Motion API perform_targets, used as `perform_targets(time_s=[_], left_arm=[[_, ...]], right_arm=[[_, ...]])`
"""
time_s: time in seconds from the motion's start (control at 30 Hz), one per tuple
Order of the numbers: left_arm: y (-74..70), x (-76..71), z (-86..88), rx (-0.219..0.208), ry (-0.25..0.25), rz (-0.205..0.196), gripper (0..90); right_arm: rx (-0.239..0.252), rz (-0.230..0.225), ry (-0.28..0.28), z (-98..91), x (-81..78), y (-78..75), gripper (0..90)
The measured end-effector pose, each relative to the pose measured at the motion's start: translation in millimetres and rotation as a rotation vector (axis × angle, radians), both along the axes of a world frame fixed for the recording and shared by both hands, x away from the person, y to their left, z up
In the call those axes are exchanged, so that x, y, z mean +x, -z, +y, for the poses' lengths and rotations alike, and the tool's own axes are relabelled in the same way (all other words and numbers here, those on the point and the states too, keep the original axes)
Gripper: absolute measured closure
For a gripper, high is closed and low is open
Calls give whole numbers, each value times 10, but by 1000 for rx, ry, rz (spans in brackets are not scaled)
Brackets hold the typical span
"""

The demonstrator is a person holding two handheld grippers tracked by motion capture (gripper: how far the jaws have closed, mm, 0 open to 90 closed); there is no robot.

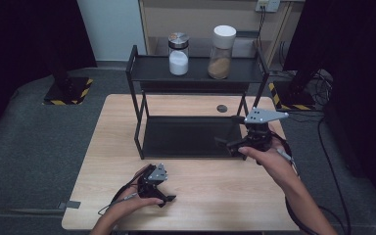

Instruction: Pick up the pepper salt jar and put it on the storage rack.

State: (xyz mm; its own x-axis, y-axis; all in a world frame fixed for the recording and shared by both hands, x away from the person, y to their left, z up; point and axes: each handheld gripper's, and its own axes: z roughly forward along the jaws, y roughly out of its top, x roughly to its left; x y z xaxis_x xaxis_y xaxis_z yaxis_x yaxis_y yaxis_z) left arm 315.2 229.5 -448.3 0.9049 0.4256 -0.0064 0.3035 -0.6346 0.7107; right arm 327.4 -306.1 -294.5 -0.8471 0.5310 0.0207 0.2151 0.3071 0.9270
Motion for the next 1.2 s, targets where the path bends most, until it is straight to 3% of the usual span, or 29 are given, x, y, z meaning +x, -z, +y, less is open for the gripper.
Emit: perform_targets(time_s=[0.1,0.33,0.77,1.2], left_arm=[[0,0,0,0,0,0,0],[0,-2,0,1,0,-3,0],[0,-4,0,1,0,-3,0],[0,-7,-1,1,-2,-3,0]], right_arm=[[-15,17,-30,-8,-14,146,27],[-23,55,-45,-42,-44,462,29],[-55,124,-33,-276,-165,961,43],[-135,202,15,-332,-282,1355,44]])
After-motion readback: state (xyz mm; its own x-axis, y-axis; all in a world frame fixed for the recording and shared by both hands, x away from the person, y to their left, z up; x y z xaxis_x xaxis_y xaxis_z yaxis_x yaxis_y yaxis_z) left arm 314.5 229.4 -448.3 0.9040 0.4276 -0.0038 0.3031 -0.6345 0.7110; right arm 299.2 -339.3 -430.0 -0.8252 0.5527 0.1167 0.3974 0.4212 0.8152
